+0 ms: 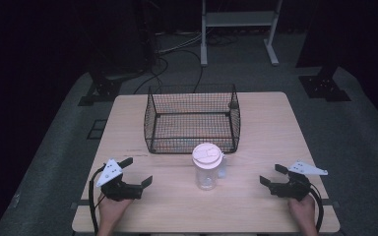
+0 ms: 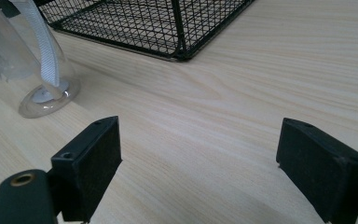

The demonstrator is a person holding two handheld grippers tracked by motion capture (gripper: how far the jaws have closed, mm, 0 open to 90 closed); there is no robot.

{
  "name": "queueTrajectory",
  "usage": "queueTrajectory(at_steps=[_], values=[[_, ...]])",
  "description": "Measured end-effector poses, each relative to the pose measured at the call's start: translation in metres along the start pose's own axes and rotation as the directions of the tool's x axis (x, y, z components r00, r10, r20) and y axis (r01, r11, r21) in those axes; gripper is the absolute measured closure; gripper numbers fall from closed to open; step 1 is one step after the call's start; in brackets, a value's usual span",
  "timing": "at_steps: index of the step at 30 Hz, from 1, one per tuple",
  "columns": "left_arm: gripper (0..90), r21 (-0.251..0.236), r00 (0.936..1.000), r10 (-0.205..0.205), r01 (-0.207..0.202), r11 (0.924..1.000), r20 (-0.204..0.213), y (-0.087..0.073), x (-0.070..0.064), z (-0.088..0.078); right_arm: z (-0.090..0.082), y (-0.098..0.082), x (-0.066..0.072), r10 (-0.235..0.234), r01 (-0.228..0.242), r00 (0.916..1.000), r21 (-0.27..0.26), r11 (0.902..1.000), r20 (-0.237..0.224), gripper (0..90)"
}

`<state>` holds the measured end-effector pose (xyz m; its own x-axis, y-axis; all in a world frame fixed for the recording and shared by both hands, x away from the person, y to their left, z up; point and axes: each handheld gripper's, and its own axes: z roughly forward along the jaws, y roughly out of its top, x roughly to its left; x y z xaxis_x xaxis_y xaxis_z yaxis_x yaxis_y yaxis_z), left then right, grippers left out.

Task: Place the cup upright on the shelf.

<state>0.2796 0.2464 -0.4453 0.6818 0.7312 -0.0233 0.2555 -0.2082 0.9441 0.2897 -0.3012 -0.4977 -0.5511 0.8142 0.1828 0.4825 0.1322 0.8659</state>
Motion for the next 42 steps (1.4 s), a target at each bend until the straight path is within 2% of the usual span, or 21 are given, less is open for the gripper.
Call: queueTrajectory(at_steps=[6, 12, 20, 26, 31, 33, 35, 36, 42], values=[[0.0, 0.02, 0.9984, 0.036, -0.037, 0.9991, 0.044, 0.014, -0.009, 0.003, 0.0, 0.0, 0.0, 0.0, 0.0, 1.0, 0.001, 1.0, 0.0, 12.9], [0.0, 0.037, 0.9927, 0.08, -0.083, 0.9958, 0.091, 0.029, -0.021, 0.008, 0.0, 0.0, 0.0, -0.003, 0.003, 1.0, 0.002, 1.0, -0.001, 12.9], [0.0, 0.052, 0.9854, 0.101, -0.109, 0.9927, 0.136, 0.041, -0.03, 0.014, 0.0, 0.0, 0.0, -0.002, 0.002, 1.0, 0.004, 1.0, -0.003, 12.9], [0.0, 0.043, 0.9774, 0.112, -0.122, 0.9916, 0.179, 0.053, -0.038, 0.019, 0.0, 0.0, 0.0, -0.001, 0.001, 1.0, 0.005, 1.0, -0.004, 12.9], [0.0, 0.045, 0.9673, 0.129, -0.143, 0.9887, 0.218, 0.066, -0.044, 0.024, 0.0, 0.0, 0.0, -0.002, 0.002, 1.0, 0.004, 1.0, -0.004, 12.9], [0.0, 0.045, 0.9661, 0.131, -0.145, 0.9885, 0.222, 0.068, -0.046, 0.025, 0.0, 0.0, 0.0, -0.002, 0.002, 1.0, 0.004, 1.0, -0.005, 12.9], [0.0, 0.049, 0.9617, 0.142, -0.158, 0.9862, 0.234, 0.073, -0.049, 0.027, 0.0, 0.0, 0.0, -0.001, 0.001, 1.0, 0.004, 1.0, -0.006, 12.9], [0.0, 0.049, 0.9617, 0.142, -0.158, 0.9862, 0.234, 0.073, -0.049, 0.027, 0.0, 0.0, 0.0, -0.001, 0.001, 1.0, 0.004, 1.0, -0.006, 12.9], [0.0, 0.056, 0.9524, 0.154, -0.174, 0.9831, 0.263, 0.082, -0.057, 0.033, 0.0, 0.0, 0.0, 0.0, 0.0, 1.0, 0.003, 1.0, -0.009, 12.9]])
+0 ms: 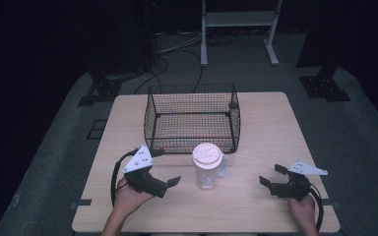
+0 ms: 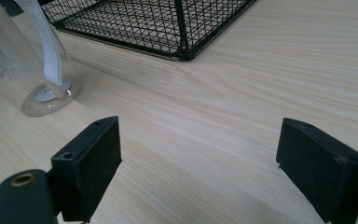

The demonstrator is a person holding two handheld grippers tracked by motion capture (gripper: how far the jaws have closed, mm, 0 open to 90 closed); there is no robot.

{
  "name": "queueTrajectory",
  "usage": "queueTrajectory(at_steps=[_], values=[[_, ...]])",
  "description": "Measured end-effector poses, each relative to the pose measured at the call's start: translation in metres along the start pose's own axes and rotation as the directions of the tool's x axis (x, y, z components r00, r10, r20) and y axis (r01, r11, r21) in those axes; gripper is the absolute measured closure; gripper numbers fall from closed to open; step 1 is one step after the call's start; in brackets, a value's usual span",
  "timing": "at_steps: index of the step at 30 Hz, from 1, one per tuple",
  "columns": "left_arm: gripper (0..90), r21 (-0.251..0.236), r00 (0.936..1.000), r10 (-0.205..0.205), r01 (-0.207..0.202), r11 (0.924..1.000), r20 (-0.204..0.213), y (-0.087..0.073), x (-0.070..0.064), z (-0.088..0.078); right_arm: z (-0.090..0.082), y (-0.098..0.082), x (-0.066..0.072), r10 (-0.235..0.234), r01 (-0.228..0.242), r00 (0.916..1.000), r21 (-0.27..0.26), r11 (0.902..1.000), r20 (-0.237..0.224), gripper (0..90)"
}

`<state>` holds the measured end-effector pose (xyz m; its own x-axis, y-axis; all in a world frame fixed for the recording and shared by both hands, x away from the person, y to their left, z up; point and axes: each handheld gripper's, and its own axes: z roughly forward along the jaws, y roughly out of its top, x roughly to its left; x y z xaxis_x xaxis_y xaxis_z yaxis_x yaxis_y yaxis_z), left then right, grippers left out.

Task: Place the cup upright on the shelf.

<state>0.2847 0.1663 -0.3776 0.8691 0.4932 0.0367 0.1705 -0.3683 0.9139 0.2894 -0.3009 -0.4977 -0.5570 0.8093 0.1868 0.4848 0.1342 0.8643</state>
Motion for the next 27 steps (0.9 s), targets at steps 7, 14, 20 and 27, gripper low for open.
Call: queueTrajectory(at_steps=[7, 14, 20, 27], values=[[0.0, 0.032, 0.999, 0.027, -0.028, 0.9991, 0.034, 0.012, -0.004, 0.01, 0.0, 0.0, 0.0, 0.001, -0.001, 1.0, -0.002, 1.0, -0.001, 12.9], [0.0, 0.053, 0.9972, 0.032, -0.036, 0.9979, 0.068, 0.02, -0.006, 0.02, 0.0, 0.0, 0.0, 0.002, -0.002, 1.0, -0.004, 1.0, -0.004, 12.9], [0.0, 0.09, 0.9943, 0.042, -0.05, 0.9947, 0.098, 0.025, -0.009, 0.03, -0.001, 0.0, 0.0, 0.004, -0.004, 1.0, -0.004, 1.0, -0.005, 12.9], [0.0, 0.113, 0.992, 0.038, -0.051, 0.9923, 0.12, 0.029, -0.009, 0.04, -0.001, 0.0, 0.0, 0.002, -0.002, 1.0, -0.005, 1.0, -0.007, 12.9]])
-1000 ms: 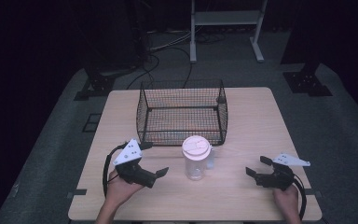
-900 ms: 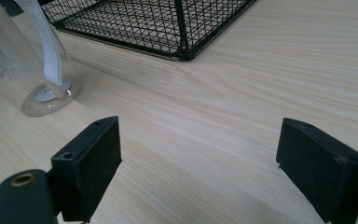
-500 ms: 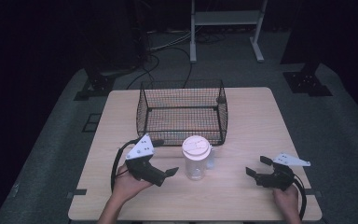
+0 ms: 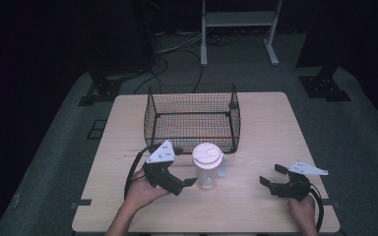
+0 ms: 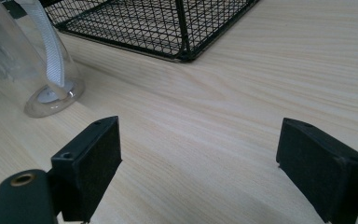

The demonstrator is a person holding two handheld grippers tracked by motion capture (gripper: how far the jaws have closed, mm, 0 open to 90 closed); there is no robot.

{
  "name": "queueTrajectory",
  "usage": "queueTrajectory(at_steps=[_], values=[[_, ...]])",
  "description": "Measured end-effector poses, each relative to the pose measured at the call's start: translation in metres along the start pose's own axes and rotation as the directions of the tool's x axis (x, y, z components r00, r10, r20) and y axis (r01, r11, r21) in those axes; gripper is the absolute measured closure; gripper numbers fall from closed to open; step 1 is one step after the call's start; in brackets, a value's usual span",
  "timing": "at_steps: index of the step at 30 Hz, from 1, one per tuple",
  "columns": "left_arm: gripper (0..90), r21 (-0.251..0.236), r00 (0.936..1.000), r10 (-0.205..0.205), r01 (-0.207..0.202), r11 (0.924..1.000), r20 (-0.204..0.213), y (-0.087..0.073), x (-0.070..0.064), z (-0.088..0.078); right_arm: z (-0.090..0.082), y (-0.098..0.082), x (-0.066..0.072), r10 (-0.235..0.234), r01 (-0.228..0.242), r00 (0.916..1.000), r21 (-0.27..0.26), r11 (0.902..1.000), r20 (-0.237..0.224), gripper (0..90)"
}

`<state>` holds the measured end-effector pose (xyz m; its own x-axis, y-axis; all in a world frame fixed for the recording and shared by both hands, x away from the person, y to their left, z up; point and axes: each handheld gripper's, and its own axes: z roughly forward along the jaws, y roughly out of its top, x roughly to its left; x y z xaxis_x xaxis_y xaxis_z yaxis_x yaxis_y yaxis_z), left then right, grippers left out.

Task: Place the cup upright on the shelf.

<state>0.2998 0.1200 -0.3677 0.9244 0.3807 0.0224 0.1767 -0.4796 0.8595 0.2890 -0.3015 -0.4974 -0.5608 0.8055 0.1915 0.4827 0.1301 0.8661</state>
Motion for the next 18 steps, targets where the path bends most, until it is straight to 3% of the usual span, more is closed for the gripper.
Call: queueTrajectory(at_steps=[18], values=[[0.0, 0.037, 0.9998, -0.014, 0.013, 0.9992, 0.014, 0.008, 0.009, 0.018, 0.0, 0.0, 0.0, 0.001, -0.001, 1.0, -0.005, 1.0, -0.003, 12.9]])
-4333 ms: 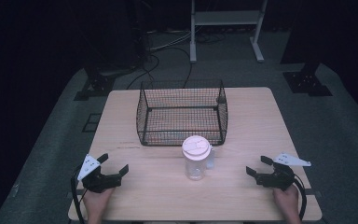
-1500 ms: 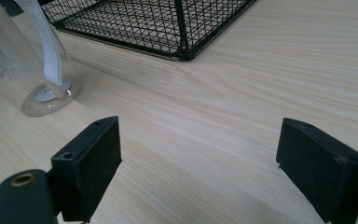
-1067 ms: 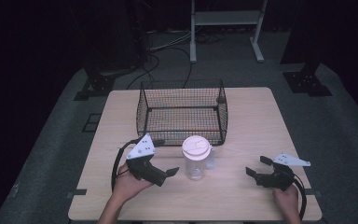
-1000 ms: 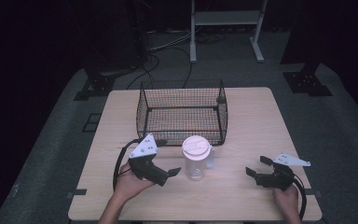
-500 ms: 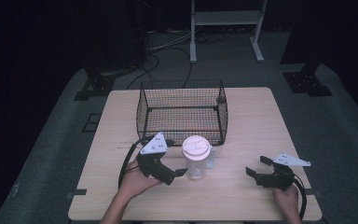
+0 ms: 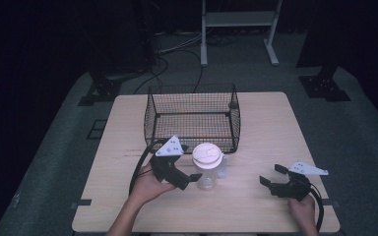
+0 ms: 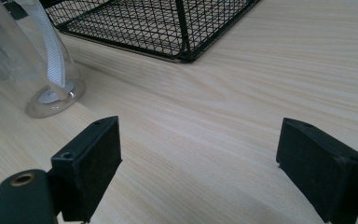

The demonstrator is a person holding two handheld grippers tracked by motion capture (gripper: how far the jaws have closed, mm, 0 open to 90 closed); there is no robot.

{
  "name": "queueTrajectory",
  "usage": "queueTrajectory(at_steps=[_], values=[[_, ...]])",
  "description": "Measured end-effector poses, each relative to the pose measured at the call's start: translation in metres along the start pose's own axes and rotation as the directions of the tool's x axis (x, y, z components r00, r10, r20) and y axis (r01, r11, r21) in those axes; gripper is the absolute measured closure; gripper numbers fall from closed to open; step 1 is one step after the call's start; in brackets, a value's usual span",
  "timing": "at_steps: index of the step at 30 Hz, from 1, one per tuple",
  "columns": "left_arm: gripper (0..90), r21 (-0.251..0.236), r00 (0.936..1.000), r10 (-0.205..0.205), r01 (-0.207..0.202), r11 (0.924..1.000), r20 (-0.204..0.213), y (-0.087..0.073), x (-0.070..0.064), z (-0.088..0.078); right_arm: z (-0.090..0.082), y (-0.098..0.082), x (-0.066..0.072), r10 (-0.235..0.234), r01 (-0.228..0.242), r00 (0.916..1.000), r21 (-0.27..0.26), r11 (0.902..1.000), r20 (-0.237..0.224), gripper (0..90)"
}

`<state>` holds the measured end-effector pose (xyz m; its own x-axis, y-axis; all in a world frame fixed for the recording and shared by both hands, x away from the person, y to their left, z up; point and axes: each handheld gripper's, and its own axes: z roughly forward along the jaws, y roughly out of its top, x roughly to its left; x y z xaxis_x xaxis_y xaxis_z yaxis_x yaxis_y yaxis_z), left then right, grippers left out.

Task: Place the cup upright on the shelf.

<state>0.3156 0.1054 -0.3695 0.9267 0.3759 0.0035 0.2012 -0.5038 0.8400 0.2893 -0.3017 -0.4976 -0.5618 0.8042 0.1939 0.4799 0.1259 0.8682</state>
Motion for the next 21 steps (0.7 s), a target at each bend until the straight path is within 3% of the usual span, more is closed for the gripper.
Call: queueTrajectory(at_steps=[21], values=[[0.0, 0.06, 0.9991, -0.004, 0.002, 0.9982, 0.042, 0.008, 0.005, 0.02, 0.0, 0.0, 0.0, 0.001, -0.001, 1.0, 0.001, 1.0, -0.006, 12.9]])
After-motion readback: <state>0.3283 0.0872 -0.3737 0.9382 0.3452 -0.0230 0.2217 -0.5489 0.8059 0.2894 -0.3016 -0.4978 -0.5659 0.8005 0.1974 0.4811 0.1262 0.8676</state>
